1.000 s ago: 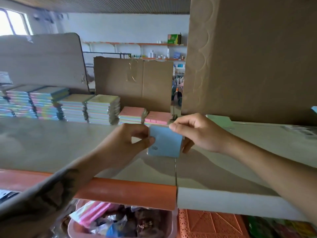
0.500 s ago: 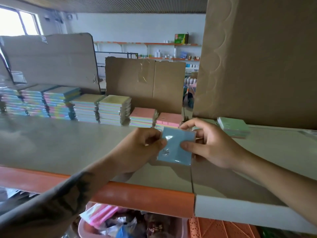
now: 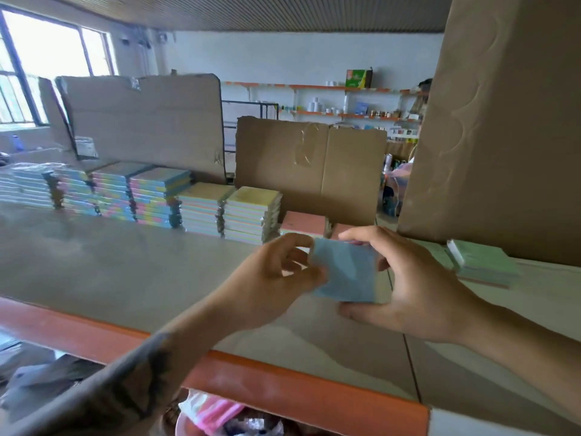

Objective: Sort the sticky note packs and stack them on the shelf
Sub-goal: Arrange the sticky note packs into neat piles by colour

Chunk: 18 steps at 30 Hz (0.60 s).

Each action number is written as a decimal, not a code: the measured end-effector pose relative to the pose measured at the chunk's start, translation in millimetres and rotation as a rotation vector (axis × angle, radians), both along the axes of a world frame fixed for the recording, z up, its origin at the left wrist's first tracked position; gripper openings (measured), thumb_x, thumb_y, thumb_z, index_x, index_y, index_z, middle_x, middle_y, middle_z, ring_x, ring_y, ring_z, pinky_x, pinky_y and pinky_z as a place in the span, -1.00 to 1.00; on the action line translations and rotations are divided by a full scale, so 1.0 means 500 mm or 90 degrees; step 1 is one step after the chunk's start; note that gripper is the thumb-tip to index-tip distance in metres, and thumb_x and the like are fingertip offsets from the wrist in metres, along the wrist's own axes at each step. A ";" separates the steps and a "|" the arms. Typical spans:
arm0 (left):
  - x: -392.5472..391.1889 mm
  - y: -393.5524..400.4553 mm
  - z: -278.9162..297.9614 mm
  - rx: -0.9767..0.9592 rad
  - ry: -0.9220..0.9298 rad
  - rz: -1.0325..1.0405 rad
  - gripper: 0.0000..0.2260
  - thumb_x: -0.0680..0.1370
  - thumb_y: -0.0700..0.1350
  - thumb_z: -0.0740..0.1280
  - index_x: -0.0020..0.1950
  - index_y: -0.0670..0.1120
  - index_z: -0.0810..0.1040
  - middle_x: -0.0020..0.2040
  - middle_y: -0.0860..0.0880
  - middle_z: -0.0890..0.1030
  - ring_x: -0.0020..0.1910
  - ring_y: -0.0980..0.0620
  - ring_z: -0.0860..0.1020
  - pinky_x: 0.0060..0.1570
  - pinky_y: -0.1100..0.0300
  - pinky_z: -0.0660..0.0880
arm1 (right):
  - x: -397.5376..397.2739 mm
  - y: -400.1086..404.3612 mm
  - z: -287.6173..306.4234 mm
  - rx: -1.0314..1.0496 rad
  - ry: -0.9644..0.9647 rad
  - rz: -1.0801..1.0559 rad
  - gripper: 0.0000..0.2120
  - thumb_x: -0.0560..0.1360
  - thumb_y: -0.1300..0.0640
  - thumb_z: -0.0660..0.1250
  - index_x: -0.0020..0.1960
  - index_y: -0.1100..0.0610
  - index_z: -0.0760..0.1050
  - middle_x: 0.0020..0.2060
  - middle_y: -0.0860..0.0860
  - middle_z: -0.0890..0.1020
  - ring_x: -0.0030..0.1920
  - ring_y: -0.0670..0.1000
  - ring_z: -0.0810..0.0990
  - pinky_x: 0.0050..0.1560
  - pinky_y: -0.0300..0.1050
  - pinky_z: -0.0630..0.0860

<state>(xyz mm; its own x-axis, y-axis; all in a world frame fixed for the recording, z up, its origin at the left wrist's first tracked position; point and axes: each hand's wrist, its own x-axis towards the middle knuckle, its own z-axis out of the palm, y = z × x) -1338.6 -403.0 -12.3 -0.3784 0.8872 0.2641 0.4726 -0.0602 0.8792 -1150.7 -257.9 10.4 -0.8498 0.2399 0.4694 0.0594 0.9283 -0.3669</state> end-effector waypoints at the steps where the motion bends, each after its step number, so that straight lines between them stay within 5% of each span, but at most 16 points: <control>1: -0.010 -0.023 0.006 -0.019 0.084 0.014 -0.31 0.28 0.29 0.45 0.37 0.10 0.50 0.18 0.13 0.62 0.19 0.16 0.57 0.22 0.16 0.48 | -0.013 -0.005 0.003 -0.010 -0.006 0.008 -0.22 0.23 -0.29 0.60 0.36 -0.29 0.34 0.24 -0.33 0.49 0.24 -0.21 0.49 0.15 -0.24 0.43; 4: -0.045 -0.096 0.031 -0.078 0.318 0.060 -0.04 0.32 0.28 0.58 0.61 0.25 0.15 0.51 0.26 0.30 0.42 0.33 0.26 0.41 0.28 0.22 | -0.066 -0.032 0.008 0.000 -0.020 0.063 -0.21 0.21 -0.30 0.63 0.33 -0.28 0.33 0.18 -0.32 0.51 0.23 -0.22 0.50 0.05 -0.38 0.42; 8: -0.099 -0.161 0.064 -0.190 0.548 0.094 -0.09 0.36 0.28 0.54 0.59 0.27 0.12 0.48 0.26 0.31 0.36 0.24 0.22 0.22 0.33 0.09 | -0.157 -0.097 0.022 -0.001 -0.030 0.138 -0.21 0.22 -0.23 0.67 0.33 -0.17 0.37 0.13 -0.36 0.53 0.20 -0.28 0.51 0.01 -0.46 0.41; 12: -0.194 -0.228 0.090 -0.215 0.579 0.129 -0.18 0.35 0.29 0.54 0.52 0.24 0.25 0.37 0.26 0.42 0.15 0.30 0.24 0.06 0.31 0.14 | -0.273 -0.156 0.032 0.006 -0.043 0.169 -0.24 0.23 -0.26 0.65 0.28 -0.22 0.32 0.16 -0.32 0.53 0.20 -0.23 0.53 0.03 -0.35 0.47; 18: -0.394 -0.337 0.085 -0.235 0.591 0.140 -0.21 0.29 0.37 0.54 0.44 0.30 0.29 0.32 0.31 0.44 0.21 0.21 0.36 0.18 0.21 0.28 | -0.478 -0.264 0.004 0.011 -0.051 0.149 -0.28 0.24 -0.24 0.64 0.24 -0.26 0.30 0.15 -0.40 0.48 0.18 -0.32 0.47 0.01 -0.44 0.39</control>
<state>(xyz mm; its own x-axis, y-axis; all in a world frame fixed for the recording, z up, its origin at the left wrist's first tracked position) -1535.8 -571.3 30.1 -0.3286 0.9080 0.2600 0.9443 0.3111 0.1069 -1389.6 -389.9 12.5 -0.9160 0.0245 0.4004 -0.1299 0.9262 -0.3539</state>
